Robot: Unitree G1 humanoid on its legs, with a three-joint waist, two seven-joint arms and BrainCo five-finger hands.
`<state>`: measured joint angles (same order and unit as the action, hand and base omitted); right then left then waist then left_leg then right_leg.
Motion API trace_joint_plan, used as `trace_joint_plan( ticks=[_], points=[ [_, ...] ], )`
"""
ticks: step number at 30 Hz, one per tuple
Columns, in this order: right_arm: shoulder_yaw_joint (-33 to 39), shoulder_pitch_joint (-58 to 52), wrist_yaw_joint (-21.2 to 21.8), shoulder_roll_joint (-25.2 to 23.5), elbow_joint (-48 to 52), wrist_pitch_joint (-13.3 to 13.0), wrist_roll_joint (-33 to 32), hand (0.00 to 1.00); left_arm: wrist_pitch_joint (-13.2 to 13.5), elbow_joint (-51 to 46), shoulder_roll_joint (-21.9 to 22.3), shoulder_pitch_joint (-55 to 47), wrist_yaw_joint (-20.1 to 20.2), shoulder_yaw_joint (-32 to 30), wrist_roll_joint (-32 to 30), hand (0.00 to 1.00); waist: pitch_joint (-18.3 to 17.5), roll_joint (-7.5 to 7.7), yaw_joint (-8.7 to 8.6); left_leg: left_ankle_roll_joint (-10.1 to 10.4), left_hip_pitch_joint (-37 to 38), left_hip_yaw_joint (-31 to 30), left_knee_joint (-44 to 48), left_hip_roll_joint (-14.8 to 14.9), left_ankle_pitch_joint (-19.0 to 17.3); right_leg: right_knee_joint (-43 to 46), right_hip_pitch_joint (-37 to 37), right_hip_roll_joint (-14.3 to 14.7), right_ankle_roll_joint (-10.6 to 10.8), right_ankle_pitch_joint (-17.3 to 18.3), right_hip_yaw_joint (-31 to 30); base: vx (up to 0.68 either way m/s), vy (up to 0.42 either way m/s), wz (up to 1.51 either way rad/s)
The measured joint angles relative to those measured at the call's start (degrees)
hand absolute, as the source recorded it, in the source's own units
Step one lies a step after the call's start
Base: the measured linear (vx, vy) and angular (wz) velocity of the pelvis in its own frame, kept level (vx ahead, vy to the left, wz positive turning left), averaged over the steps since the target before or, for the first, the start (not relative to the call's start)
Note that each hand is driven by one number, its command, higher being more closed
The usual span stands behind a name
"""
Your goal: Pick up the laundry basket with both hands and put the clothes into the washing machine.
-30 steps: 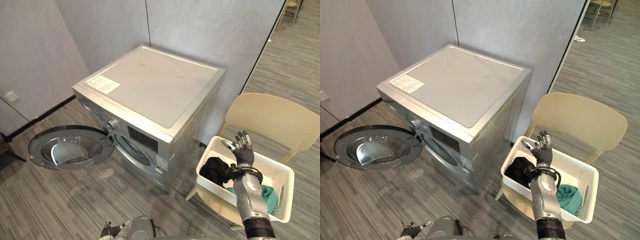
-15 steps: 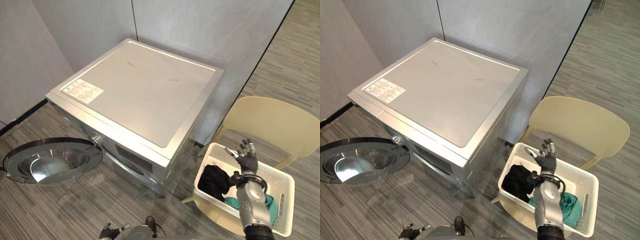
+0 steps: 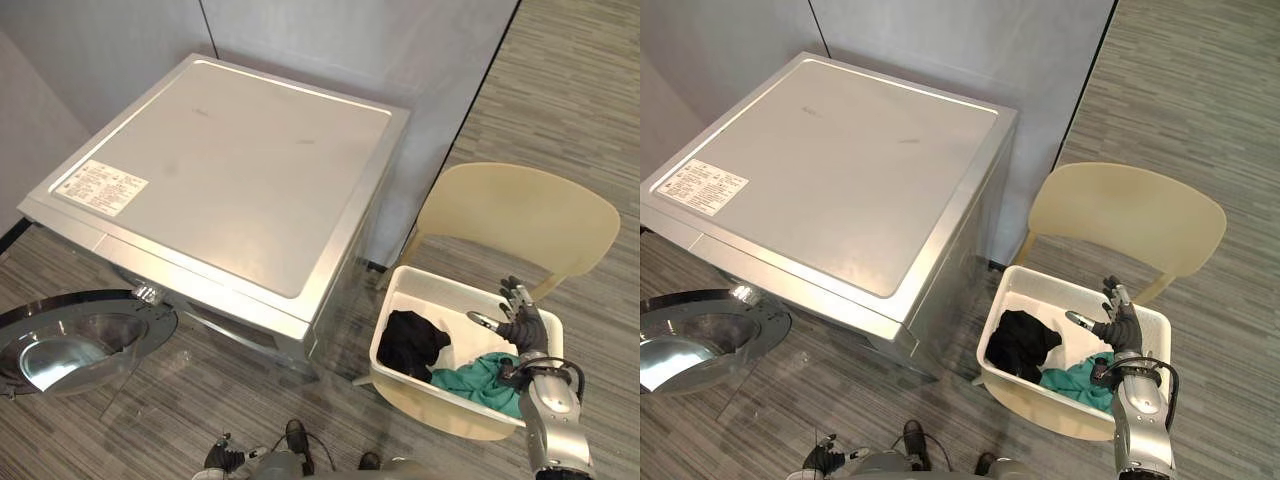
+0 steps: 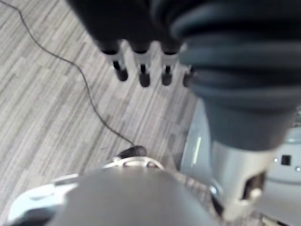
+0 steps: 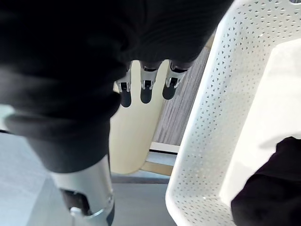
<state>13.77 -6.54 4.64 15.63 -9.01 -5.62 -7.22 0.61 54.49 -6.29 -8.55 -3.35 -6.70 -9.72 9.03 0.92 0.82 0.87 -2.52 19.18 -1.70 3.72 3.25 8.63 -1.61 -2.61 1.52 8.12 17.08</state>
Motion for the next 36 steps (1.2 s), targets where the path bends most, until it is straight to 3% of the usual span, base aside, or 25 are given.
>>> trace_joint_plan(
  ticks=[11,17,21,27,36],
  points=[
    [-8.19,0.22,7.05,9.83,-1.41,1.02,6.79,0.00,0.47,-1.20,-1.31,2.71,0.83,2.67,-0.17,0.00,4.05,-0.52,-0.11,0.00,-2.98,-0.76,2.09,-0.83,0.00,0.06,2.04,-1.15,0.00,0.00,-0.17,-0.06,0.026,0.00],
    [-15.01,1.24,9.40,12.20,-1.71,0.80,10.99,0.00,0.67,-1.16,-1.90,3.15,0.97,4.30,-2.37,0.00,4.94,-0.68,-0.07,0.00,-4.00,-0.66,2.19,-1.27,0.00,0.10,3.71,-1.65,0.20,-0.14,-1.55,-0.08,0.040,-0.12],
    [-18.12,2.28,9.23,12.67,-4.40,0.49,13.89,0.00,0.86,-1.12,-2.05,3.48,0.95,4.87,-2.64,0.00,5.26,-0.86,-0.14,0.01,-3.99,-1.28,2.18,-1.45,-0.01,0.32,3.85,-1.84,0.51,-0.54,-1.52,-0.06,0.037,0.00],
    [-21.70,8.43,8.87,14.47,-8.71,0.40,18.40,0.00,1.09,-1.70,-2.44,6.00,0.78,6.96,-2.52,0.00,9.13,-1.76,0.04,0.03,-6.03,-2.51,3.84,-1.86,-0.03,3.83,6.21,-3.05,0.95,-0.22,-0.03,-0.08,0.055,0.12],
    [-21.13,18.34,2.26,14.37,-14.79,1.28,20.91,0.00,1.27,-2.83,-2.58,8.36,-0.83,7.16,-2.08,0.00,12.02,-1.94,0.40,-0.69,-11.50,-3.46,8.18,-2.39,-0.50,12.41,13.05,-5.54,1.03,2.57,0.23,-0.06,0.034,0.08]
  ],
)
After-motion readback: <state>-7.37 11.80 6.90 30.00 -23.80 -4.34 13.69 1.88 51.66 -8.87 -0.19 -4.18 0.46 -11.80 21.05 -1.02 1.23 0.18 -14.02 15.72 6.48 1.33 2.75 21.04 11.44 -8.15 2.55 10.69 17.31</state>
